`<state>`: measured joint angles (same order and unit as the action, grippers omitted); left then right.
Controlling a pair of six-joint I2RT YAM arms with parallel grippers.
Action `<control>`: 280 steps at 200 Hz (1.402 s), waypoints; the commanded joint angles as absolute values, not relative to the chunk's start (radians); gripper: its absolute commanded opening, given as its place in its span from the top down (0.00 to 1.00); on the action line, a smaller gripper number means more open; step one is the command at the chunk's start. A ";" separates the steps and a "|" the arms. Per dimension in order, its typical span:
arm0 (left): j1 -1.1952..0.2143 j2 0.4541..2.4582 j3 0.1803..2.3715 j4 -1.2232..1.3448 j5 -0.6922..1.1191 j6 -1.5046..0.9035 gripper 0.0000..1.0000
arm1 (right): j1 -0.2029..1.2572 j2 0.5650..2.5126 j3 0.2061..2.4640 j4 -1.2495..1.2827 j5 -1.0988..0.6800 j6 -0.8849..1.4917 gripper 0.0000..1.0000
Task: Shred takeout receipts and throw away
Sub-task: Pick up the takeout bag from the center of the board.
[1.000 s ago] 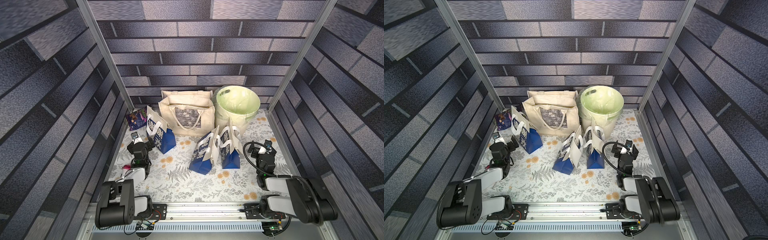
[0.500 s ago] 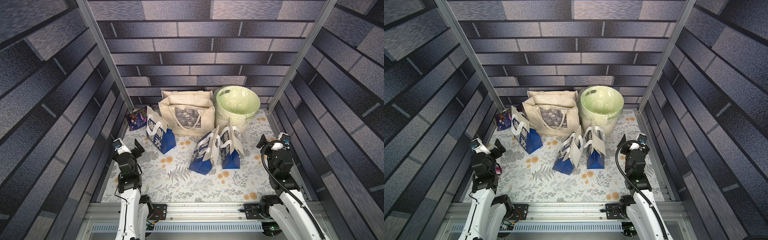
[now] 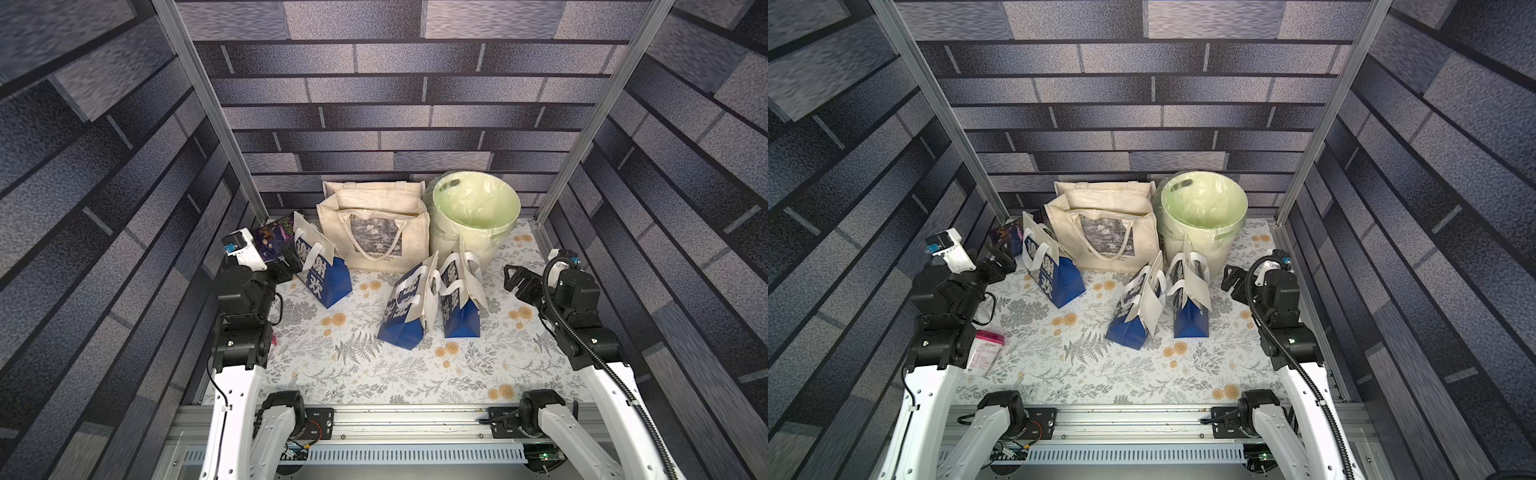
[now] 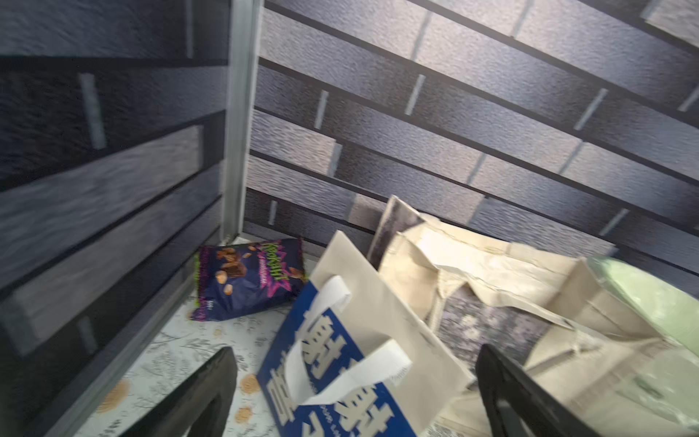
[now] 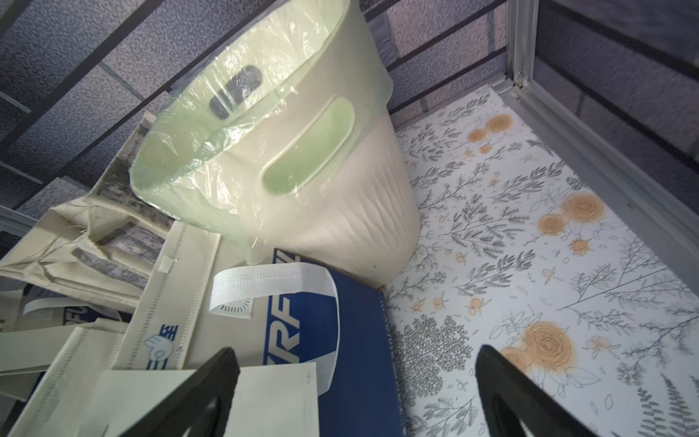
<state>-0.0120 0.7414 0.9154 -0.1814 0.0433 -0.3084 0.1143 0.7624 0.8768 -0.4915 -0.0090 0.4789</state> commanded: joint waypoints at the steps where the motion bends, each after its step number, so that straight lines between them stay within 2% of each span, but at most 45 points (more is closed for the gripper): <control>1: -0.253 0.758 1.029 -0.367 -0.065 -0.315 0.00 | 0.127 0.786 0.985 -0.662 -0.124 0.523 0.01; 31: -0.572 0.830 1.156 -0.523 -0.105 -0.268 0.00 | 0.133 0.835 1.119 -0.770 -0.196 0.495 0.04; 50: -0.746 0.840 1.152 -0.535 -0.091 -0.165 0.00 | 0.139 0.851 1.152 -0.801 -0.239 0.468 0.05; 76: -0.925 0.794 1.006 -0.461 -0.066 -0.002 0.00 | 0.142 0.854 1.156 -0.806 -0.247 0.415 0.06; 104: -1.042 0.737 0.788 -0.285 -0.030 0.179 0.00 | 0.142 0.874 1.196 -0.822 -0.262 0.345 0.07; 148: -1.046 0.847 0.645 0.013 -0.055 0.342 0.04 | 0.142 0.891 1.231 -0.822 -0.247 0.287 0.07; 210: -0.994 0.945 0.559 0.298 -0.114 0.440 0.31 | 0.142 0.894 1.215 -0.782 -0.235 0.294 0.08; 246: -0.953 0.998 0.558 0.364 -0.045 0.422 0.43 | 0.147 0.926 1.253 -0.798 -0.247 0.288 0.11; 280: -0.916 1.053 0.566 0.426 0.023 0.392 0.56 | 0.210 0.973 1.325 -0.844 -0.220 0.269 0.12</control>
